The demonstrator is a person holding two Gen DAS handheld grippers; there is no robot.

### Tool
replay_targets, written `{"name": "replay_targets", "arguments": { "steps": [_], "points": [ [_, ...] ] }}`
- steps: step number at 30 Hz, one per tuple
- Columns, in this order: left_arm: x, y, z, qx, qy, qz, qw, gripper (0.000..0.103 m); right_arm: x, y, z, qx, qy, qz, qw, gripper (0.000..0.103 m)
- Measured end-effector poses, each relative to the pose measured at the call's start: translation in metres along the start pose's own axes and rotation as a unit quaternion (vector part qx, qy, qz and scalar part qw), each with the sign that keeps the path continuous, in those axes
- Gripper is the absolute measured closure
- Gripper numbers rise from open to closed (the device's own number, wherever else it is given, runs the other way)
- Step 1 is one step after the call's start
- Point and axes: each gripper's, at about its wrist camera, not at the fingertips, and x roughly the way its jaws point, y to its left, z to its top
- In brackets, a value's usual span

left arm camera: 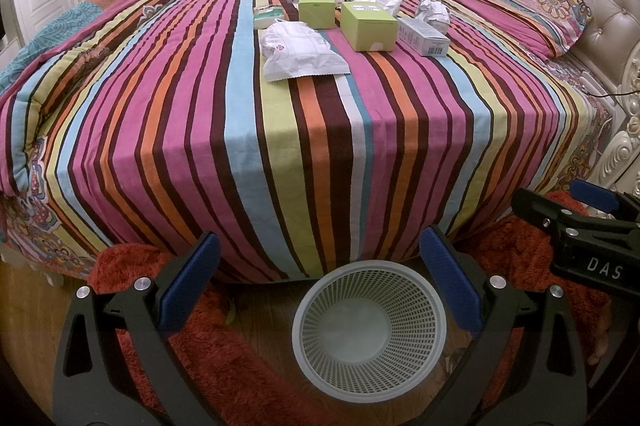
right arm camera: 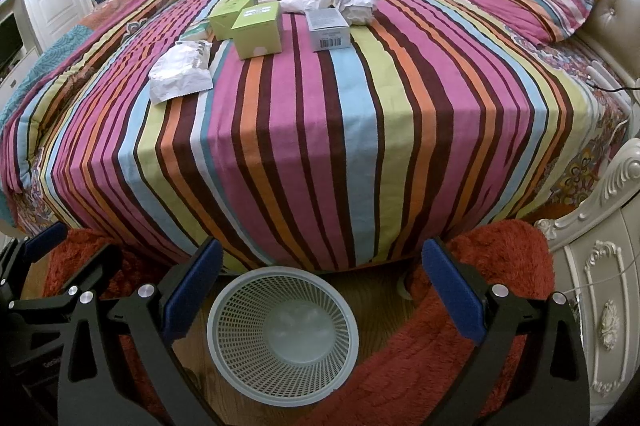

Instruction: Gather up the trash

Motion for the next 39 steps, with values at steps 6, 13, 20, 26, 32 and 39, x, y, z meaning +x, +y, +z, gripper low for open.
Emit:
{"name": "replay_targets", "arguments": {
  "steps": [6,13,20,26,32,39],
  "points": [
    [0.0,-0.0005,-0.0002,0.0,0.0,0.0,1.0,0.006,0.0002,-0.0001,-0.0002,0.0,0.0,0.0,1.0,0.007],
    [0.0,-0.0004,-0.0001,0.0,0.001,-0.001,1.0,0.006,0.0006,-0.0003,-0.0003,-0.001,0.002,-0.001,1.0,0.008],
    [0.0002,-0.0013,-0.0015,0.0,0.002,0.0,1.0,0.006,0.0014,-0.0008,-0.0006,0.0,0.003,-0.001,1.0,0.008],
    [0.0004,-0.0008,-0.0007,0.0,0.002,0.0,1.0,0.006,0.0021,-0.0013,-0.0015,0.0,0.005,-0.002,1.0,0.007],
    [0.0004,-0.0006,-0.0005,0.0,0.002,0.0,1.0,0.006,0.0024,-0.0018,-0.002,0.001,0.005,-0.002,1.0,0.007],
    [0.0004,-0.0005,-0.0005,0.0,0.002,-0.001,1.0,0.006,0.0022,-0.0021,-0.0019,0.0,0.006,-0.002,1.0,0.008]
  ]
}}
